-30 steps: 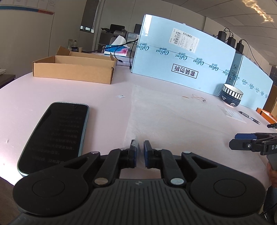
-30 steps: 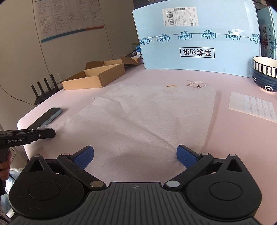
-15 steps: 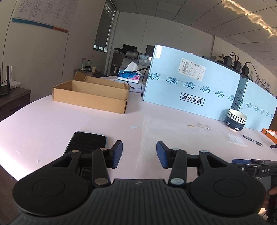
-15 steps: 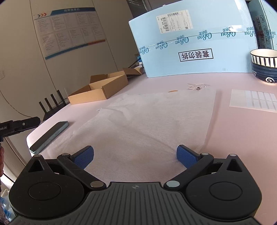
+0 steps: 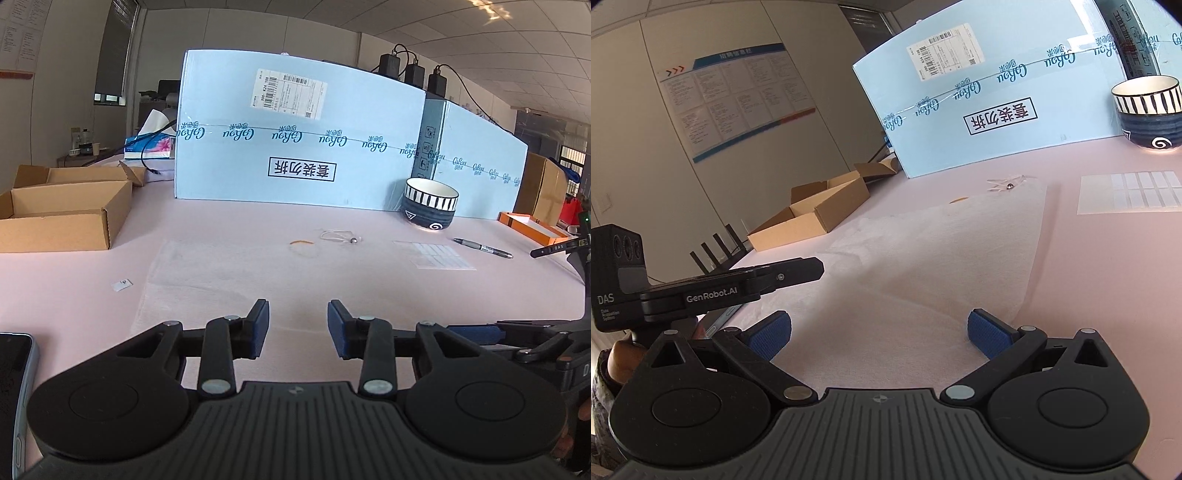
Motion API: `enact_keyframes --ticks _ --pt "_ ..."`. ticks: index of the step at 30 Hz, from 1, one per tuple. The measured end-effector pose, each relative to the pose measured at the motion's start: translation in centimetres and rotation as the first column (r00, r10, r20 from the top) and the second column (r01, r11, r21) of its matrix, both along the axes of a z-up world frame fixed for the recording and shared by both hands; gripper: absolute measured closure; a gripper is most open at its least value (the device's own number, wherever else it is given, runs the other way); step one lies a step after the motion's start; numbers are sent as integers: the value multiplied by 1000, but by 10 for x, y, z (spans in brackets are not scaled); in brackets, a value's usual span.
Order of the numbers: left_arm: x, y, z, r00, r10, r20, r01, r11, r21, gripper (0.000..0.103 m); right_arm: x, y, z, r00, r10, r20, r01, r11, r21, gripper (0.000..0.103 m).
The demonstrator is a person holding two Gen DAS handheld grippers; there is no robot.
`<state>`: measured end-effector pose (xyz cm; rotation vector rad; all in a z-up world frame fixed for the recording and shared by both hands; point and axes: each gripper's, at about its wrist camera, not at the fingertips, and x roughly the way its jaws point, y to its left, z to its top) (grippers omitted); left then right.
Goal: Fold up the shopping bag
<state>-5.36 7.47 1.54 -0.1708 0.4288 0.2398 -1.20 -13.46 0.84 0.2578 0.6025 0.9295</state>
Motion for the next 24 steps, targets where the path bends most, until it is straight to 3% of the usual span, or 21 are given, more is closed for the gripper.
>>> enact_keyframes --ticks 3,6,12,15,17,20,24 --pt "13 11 -14 996 49 -71 -50 999 -8 78 1 -1 -1 1000 0 -6 0 1000 9 0" --pt "14 16 -16 995 45 -85 -47 999 -14 80 1 -3 -1 1000 -3 -11 3 1000 20 0" --pt "11 18 -19 997 26 -69 -27 1000 -16 79 -1 -6 -2 999 -40 -10 41 999 36 0" --pt "10 22 -19 998 19 -57 -21 999 -44 79 -2 -13 -3 992 -124 -18 125 990 66 0" --pt "9 24 -20 999 3 -48 -6 998 -63 75 -3 -21 -2 973 -226 -37 228 969 91 0" --pt "11 26 -19 998 -32 -47 28 997 -78 66 1 -31 -2 952 -296 -72 304 944 132 0" --pt "14 13 -19 995 -47 -83 48 999 10 61 8 -39 -4 934 -335 -125 353 920 173 0"
